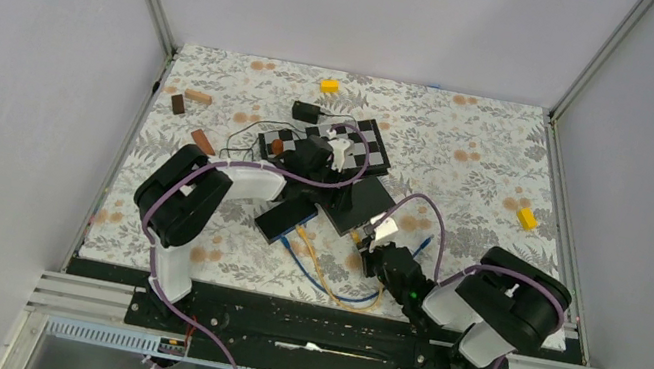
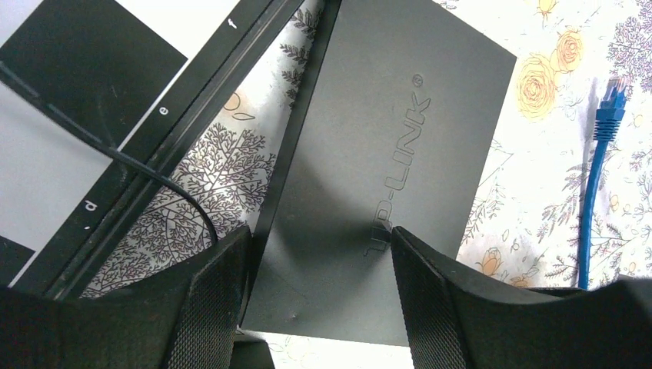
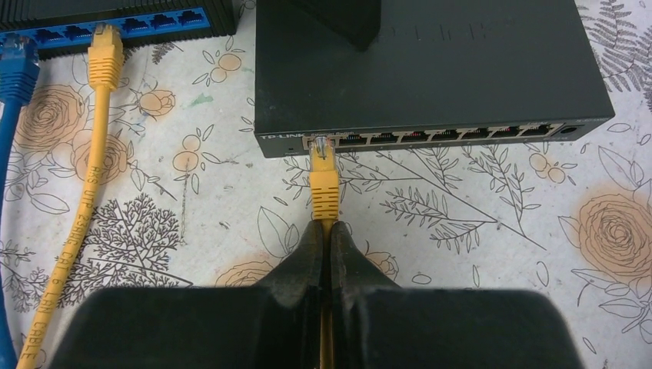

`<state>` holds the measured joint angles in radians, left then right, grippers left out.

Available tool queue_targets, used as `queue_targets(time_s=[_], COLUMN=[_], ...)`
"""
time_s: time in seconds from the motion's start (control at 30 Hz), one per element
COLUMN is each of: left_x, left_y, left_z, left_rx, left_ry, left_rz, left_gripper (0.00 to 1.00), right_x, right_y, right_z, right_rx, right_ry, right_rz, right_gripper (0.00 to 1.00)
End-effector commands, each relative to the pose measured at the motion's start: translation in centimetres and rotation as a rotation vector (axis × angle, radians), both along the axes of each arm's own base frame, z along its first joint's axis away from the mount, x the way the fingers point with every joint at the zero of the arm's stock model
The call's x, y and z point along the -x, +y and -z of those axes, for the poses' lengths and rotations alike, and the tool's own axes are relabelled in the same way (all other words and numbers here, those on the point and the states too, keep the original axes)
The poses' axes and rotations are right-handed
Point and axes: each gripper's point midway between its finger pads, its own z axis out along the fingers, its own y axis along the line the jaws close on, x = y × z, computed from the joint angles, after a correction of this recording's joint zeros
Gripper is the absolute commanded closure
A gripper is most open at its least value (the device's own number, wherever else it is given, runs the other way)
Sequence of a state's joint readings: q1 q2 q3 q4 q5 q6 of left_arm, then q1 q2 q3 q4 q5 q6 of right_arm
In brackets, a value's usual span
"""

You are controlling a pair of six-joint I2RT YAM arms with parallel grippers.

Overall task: Insert the plug into the switch port
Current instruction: Insert the connector into the switch port.

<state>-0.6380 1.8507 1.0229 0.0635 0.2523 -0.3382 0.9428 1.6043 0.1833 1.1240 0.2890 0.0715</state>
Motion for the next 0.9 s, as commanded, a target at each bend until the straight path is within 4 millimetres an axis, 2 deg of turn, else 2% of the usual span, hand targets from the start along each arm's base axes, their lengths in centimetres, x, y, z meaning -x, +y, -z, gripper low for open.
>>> queue_targets(time_s=[0.0, 0.3, 0.5, 0.87], left_x=[2.3, 3.3, 4.2, 6.3], left_y=[-0.4, -0.1, -0.2, -0.7], left_z=[1.7, 2.6, 3.3, 4.7], left_rx=[0.012, 0.0, 0.002, 0.01], left_ry=[0.082, 0.117, 0.164, 0.233], left_rz=[0.045, 0.055, 0.081, 0.145], left_gripper=[0.32, 0.34, 0.43, 0.44], right_x=[-2.0, -2.2, -2.8, -4.8], right_y=[0.8, 0.7, 0.6, 2.7], right_z=[-2.1, -1.9, -2.3, -4.9], right_rx=[-0.018, -0.008, 0.024, 0.019], right_ry=[-0.105, -0.114, -0.158, -0.25], right_rz=[0.035, 0.047, 0.045, 0.031], right_gripper=[1.0, 1.0, 1.0, 1.0])
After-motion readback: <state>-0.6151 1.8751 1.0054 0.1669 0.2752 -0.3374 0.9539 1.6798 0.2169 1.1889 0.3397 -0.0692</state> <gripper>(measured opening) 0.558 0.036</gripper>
